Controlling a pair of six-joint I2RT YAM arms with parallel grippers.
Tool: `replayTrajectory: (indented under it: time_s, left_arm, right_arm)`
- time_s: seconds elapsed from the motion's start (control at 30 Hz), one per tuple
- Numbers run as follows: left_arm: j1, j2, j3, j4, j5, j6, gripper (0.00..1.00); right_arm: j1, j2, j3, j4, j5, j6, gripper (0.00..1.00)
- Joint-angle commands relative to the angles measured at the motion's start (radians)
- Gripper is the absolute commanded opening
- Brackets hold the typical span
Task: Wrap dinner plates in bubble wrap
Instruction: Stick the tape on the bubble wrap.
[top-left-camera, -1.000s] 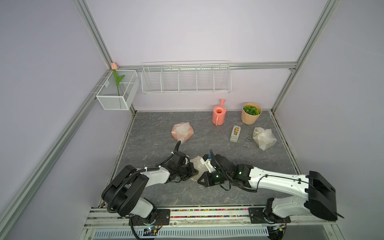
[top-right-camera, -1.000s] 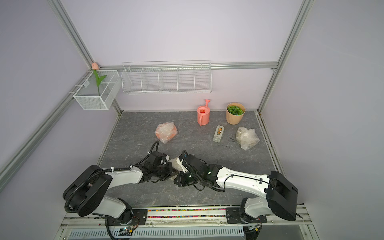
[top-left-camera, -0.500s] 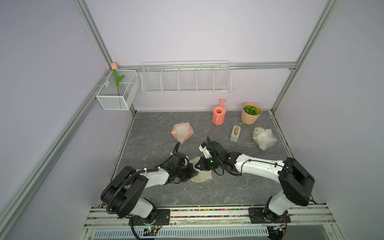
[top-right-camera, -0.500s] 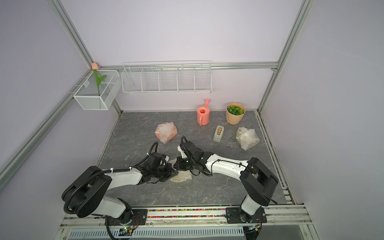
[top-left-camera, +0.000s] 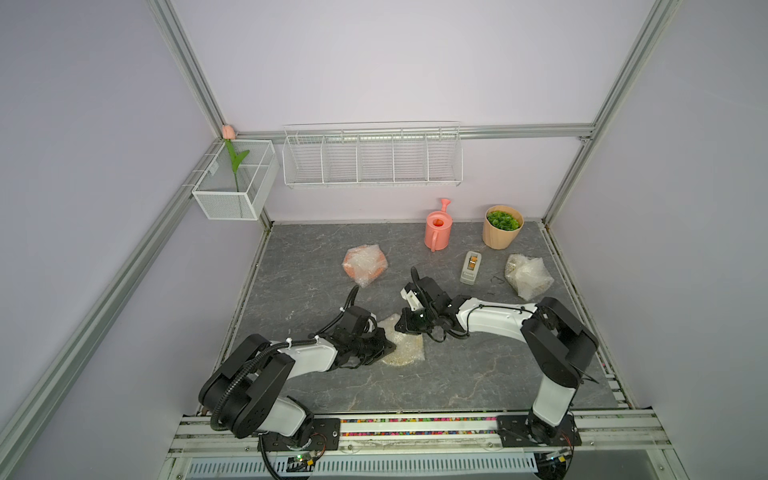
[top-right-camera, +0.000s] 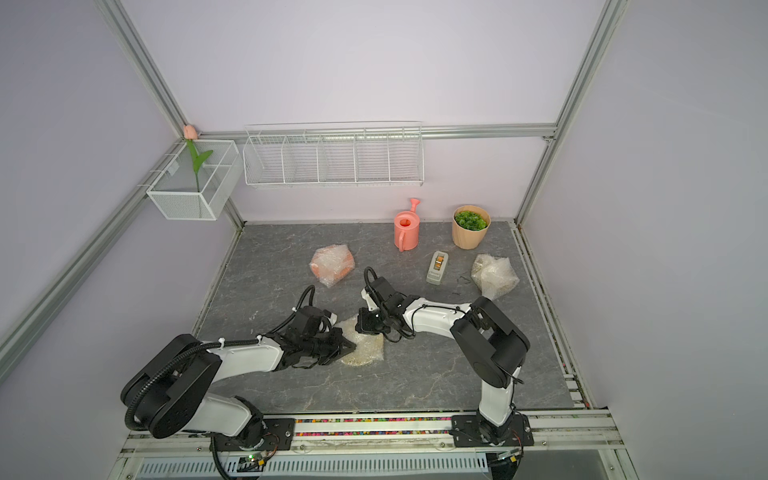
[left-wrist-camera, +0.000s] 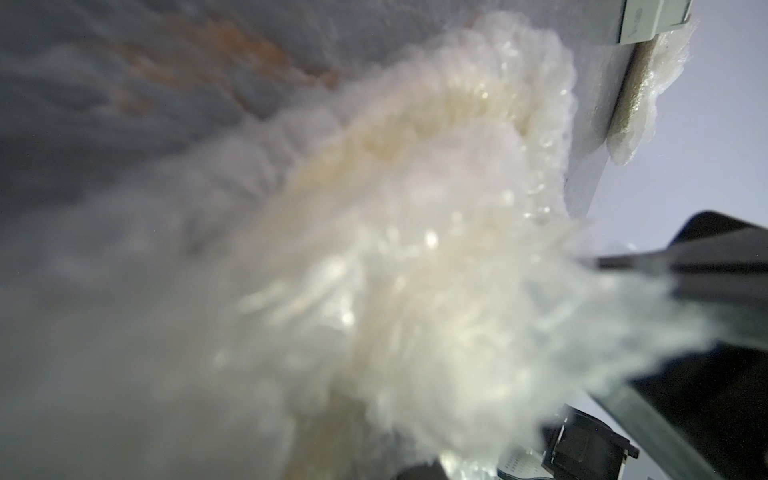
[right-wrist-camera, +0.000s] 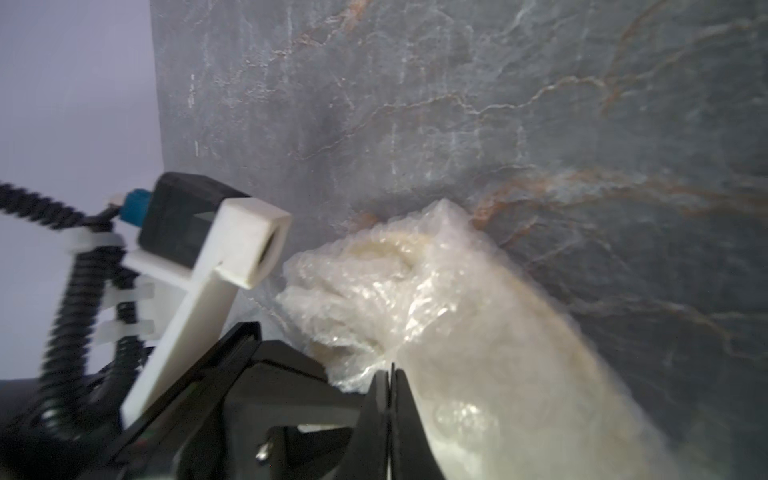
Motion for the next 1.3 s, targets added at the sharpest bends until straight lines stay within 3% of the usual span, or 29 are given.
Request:
replayTrajectory:
  time_s: [0.0, 0.17, 0.3, 0.4, 0.47, 0.57, 0.67, 0.83, 0.93, 1.0, 1.13, 1.27]
  left_arm:
    - [-0.002, 0.039, -0.072, -0.213, -0.033, -0.023, 0.00]
    - [-0.002, 0.051, -0.083, -0.211, -0.033, -0.031, 0.00]
    - [-0.002, 0.060, -0.087, -0.204, -0.033, -0.034, 0.00]
    - [-0.003, 0.063, -0.088, -0.195, -0.032, -0.036, 0.00]
    - [-0.002, 0.061, -0.083, -0.196, -0.030, -0.034, 0.00]
    - [-0.003, 0.053, -0.081, -0.201, -0.033, -0.035, 0.00]
    - [-0.002, 0.045, -0.081, -0.212, -0.032, -0.030, 0.00]
    - [-0.002, 0.041, -0.081, -0.226, -0.033, -0.024, 0.00]
    - [-0.002, 0.034, -0.087, -0.236, -0.038, -0.023, 0.00]
    - [-0.002, 0.027, -0.091, -0.242, -0.040, -0.024, 0.00]
    - [-0.002, 0.024, -0.093, -0.245, -0.042, -0.024, 0.00]
    - [-0.002, 0.027, -0.090, -0.243, -0.041, -0.024, 0.00]
  right_arm:
    - [-0.010, 0.043, 0.029, -0.025, 0.024, -0.055, 0.13]
    - [-0.013, 0.020, 0.069, -0.190, 0.199, -0.083, 0.41]
    - [-0.015, -0.037, 0.136, -0.329, 0.324, -0.127, 0.49]
    - [-0.015, -0.088, 0.161, -0.378, 0.297, -0.145, 0.50]
    - [-0.015, -0.119, 0.153, -0.361, 0.187, -0.147, 0.46]
    - [-0.016, -0.116, 0.120, -0.280, -0.060, -0.100, 0.32]
    - [-0.015, -0.075, 0.061, -0.139, -0.222, -0.015, 0.19]
    - [-0.032, 0.068, 0.068, -0.092, -0.223, -0.006, 0.08]
    - [-0.038, 0.115, 0.098, -0.230, -0.006, -0.057, 0.07]
    - [-0.042, 0.141, 0.131, -0.307, 0.054, -0.098, 0.07]
    - [-0.039, 0.070, 0.140, -0.322, 0.020, -0.114, 0.07]
    - [-0.027, -0.010, 0.118, -0.285, -0.131, -0.093, 0.07]
